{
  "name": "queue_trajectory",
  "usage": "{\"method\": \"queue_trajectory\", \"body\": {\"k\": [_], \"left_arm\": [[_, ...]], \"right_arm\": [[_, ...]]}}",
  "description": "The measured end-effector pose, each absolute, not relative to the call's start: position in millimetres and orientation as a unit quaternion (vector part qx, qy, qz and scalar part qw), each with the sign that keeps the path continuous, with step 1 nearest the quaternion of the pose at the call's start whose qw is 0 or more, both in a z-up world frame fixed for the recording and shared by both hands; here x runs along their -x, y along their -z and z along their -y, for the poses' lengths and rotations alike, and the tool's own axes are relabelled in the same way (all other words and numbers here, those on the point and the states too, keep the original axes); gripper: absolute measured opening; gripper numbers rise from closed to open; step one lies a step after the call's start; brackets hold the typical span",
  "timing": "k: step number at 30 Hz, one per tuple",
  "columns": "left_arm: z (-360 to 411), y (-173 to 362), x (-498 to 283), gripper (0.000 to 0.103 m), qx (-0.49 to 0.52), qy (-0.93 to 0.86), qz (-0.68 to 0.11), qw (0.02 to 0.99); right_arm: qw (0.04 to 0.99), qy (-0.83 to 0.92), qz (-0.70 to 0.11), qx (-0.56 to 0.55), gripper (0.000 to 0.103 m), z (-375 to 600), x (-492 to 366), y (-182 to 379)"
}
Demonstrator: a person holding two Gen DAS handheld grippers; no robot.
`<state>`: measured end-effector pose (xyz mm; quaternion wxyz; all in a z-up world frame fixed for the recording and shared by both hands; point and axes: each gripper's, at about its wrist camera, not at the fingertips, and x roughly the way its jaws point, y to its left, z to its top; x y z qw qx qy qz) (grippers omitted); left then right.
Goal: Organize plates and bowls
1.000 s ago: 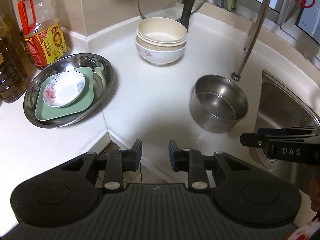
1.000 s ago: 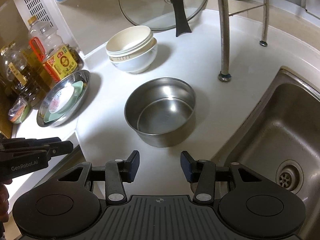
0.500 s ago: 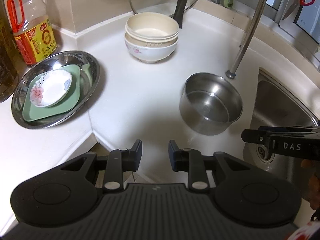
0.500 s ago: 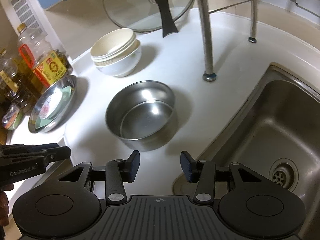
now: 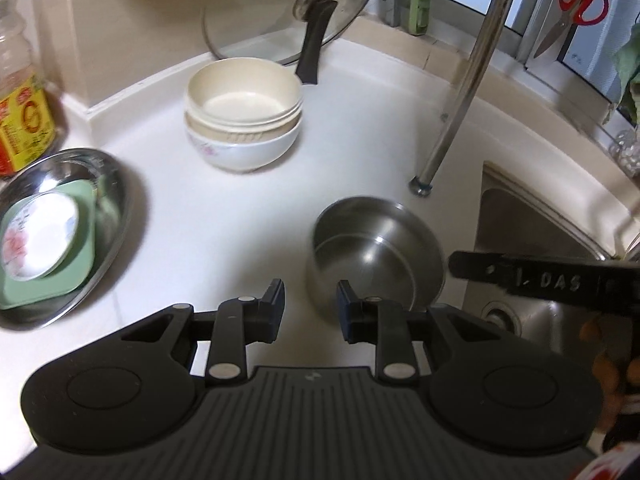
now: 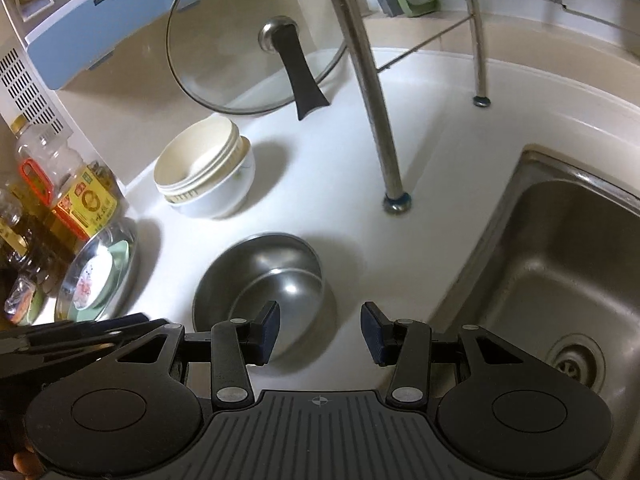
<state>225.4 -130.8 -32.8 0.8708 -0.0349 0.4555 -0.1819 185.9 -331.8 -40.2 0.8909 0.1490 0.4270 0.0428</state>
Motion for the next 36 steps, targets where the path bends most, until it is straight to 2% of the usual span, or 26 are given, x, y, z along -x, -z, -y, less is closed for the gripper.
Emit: {"method": "queue_trajectory", "body": {"k": [14,21,24,32,36], "left_arm": [[151,53,-263,0.022,0.033,0.189,-0.473,0.860],[155,60,-271,0.015,0.031,0.191,-0.479,0.856],[157,62,-273,0.014,0.029,0.190,-0.479,0.856],[155,63,-274,0.008,0.026,0.190,-0.479,0.857],[156,63,-274,0.005,0.021,0.189,-0.478,0.858]], "right_arm": [[0.891,-0.038,-0.431,-0.135,0.046,325,-213,58],[0.894,-0.032,-0.426,-0.133,0.045,325,-212,61],[0.893,-0.033,-0.427,-0.135,0.036,324,-212,64],[0.889,-0.034,-0.435,-0.140,0.027,321,-212,69],[0.888,-0.030,-0.435,-0.143,0.019,321,-213,69]]}}
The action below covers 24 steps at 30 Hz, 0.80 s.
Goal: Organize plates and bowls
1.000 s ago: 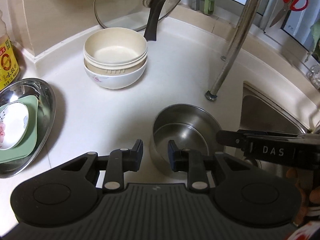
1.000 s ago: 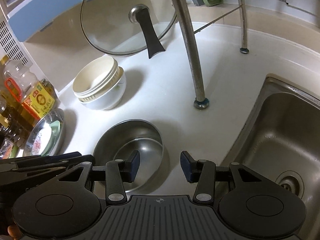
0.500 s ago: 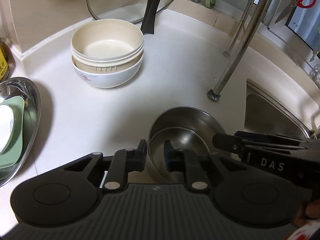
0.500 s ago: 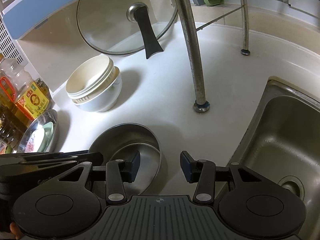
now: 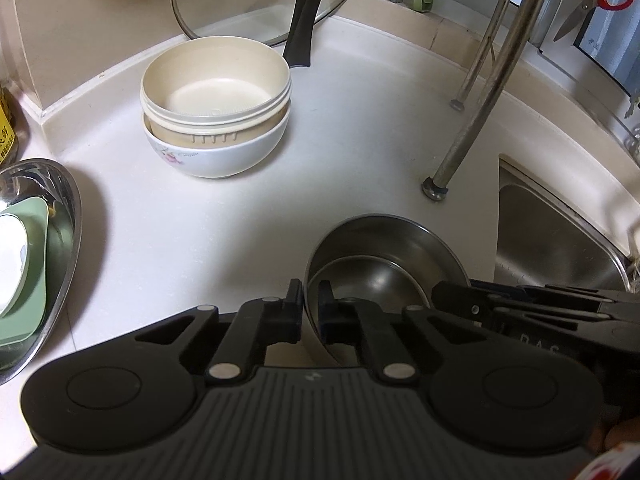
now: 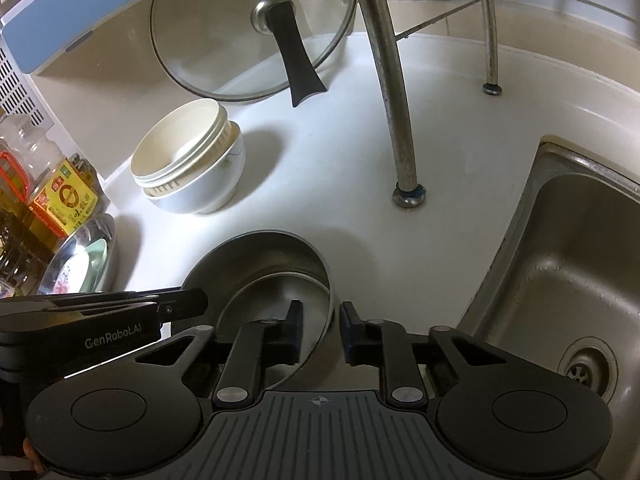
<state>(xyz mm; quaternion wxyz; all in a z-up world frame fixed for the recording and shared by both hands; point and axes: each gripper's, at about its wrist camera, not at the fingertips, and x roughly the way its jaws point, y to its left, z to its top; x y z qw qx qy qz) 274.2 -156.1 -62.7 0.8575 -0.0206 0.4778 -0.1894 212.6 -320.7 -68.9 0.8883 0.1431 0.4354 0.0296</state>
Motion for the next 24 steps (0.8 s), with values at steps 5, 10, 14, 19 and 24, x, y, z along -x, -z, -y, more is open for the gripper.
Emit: {"method": "queue_trajectory", "body": {"k": [5,10,14,19,24], "left_arm": [[156,63,-275,0.004,0.021,0.191,-0.477,0.858],[156,62,-273,0.003,0.015,0.192,-0.472,0.860],[155,58,-270,0.003,0.010,0.194,-0.463,0.865],[150,51,-268,0.003,0.010,0.193,-0.451,0.871],[143,39,-268,0.003,0.011,0.186,-0.434,0.881]], "right_arm": [[0.888,-0.023,-0.437,-0.141,0.015,321,-215,68],[0.889,-0.018,-0.436,-0.136,0.007,321,-214,67],[0.893,-0.017,-0.430,-0.132,0.006,320,-214,64],[0.897,-0.022,-0.420,-0.133,0.005,318,-215,57],[0.902,-0.032,-0.409,-0.132,0.005,315,-218,46]]}}
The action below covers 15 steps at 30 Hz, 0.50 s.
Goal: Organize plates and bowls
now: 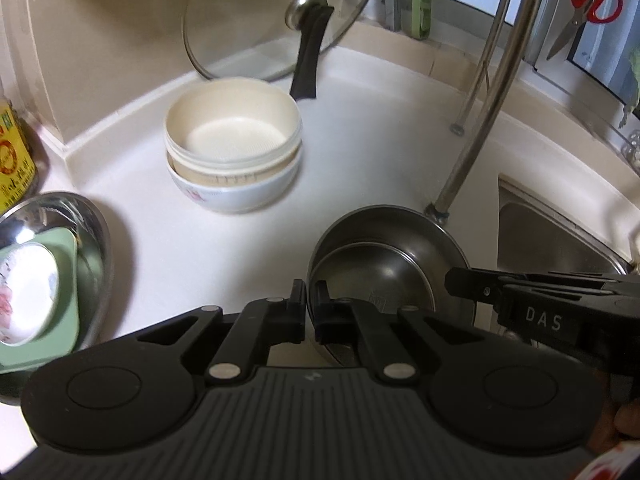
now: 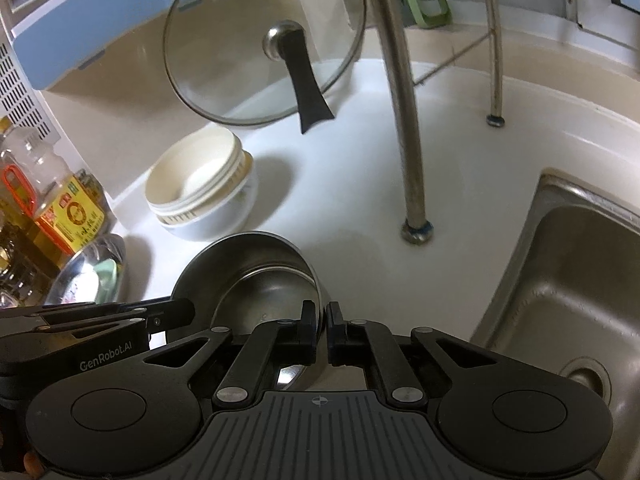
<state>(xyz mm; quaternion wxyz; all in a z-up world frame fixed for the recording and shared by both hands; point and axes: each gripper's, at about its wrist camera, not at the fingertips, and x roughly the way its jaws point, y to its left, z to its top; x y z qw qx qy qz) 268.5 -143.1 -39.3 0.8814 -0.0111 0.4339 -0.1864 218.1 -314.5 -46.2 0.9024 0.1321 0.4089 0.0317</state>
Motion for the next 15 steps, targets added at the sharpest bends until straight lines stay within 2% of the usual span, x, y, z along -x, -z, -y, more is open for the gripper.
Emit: {"method": "queue_trajectory", "body": {"k": [15], "left_arm": [[112,-15,-303,0.003,0.023,0.148,-0.361,0.920]], "right_arm": [[0.926,-0.075,-0.349,-0.119,0.005,284,-273,-11]]}}
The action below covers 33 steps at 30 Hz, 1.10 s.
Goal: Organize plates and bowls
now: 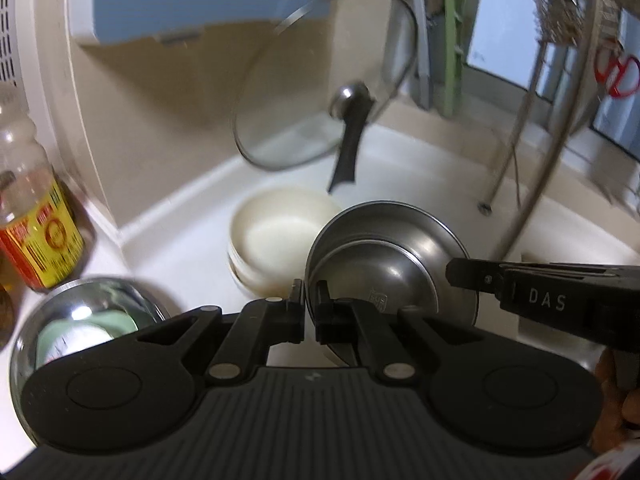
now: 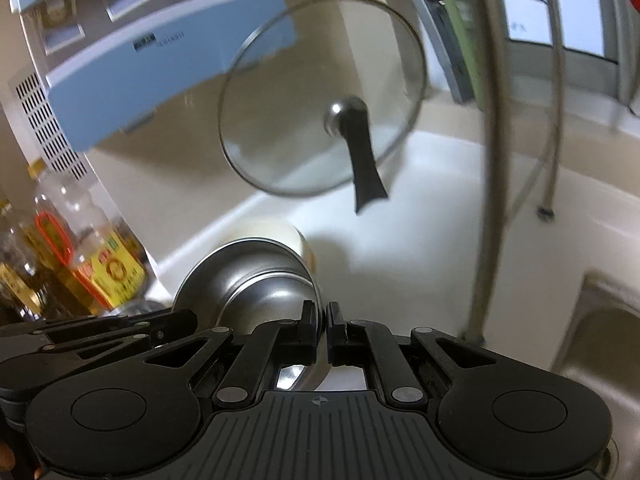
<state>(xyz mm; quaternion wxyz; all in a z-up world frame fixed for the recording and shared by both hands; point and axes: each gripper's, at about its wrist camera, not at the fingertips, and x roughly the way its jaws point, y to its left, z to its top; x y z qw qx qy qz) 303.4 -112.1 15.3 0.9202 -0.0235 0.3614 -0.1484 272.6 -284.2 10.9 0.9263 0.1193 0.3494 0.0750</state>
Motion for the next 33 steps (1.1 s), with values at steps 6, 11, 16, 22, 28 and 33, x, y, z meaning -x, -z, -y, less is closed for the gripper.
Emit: {"method": "queue_trajectory", "body": {"k": [6,11,16,22,28,33], "left_arm": [[101,-25,-333,0.003,0.034,0.121,-0.352,0.928],[96,-25,-353,0.003,0.033,0.104,-0.347,0.932],[91,-17,-369,0.003,0.036,0.100,-0.355,0.929],[89,-5,-380,0.003,0.038,0.100,-0.371,0.922],[86,-1,-386,0.003,0.037,0.099,-0.375,0.921],[86,1,-388,0.003,0.036,0.098,-0.380,0.919]], "right_arm": [[0.932,-0.086,-0.333,-0.113,0.005,271,-307,-23],[0.932,-0.091,-0.333,-0.116,0.005,264,-331,-23],[0.929,-0.088,-0.342,-0.115,0.005,260,-348,-15],[0.922,-0.082,-0.358,-0.121,0.005,260,-361,-2],[0.917,-0.080,-0.372,-0.122,0.005,258,-369,7],[0.913,-0.078,-0.381,-0.121,0.005,256,-373,13]]}}
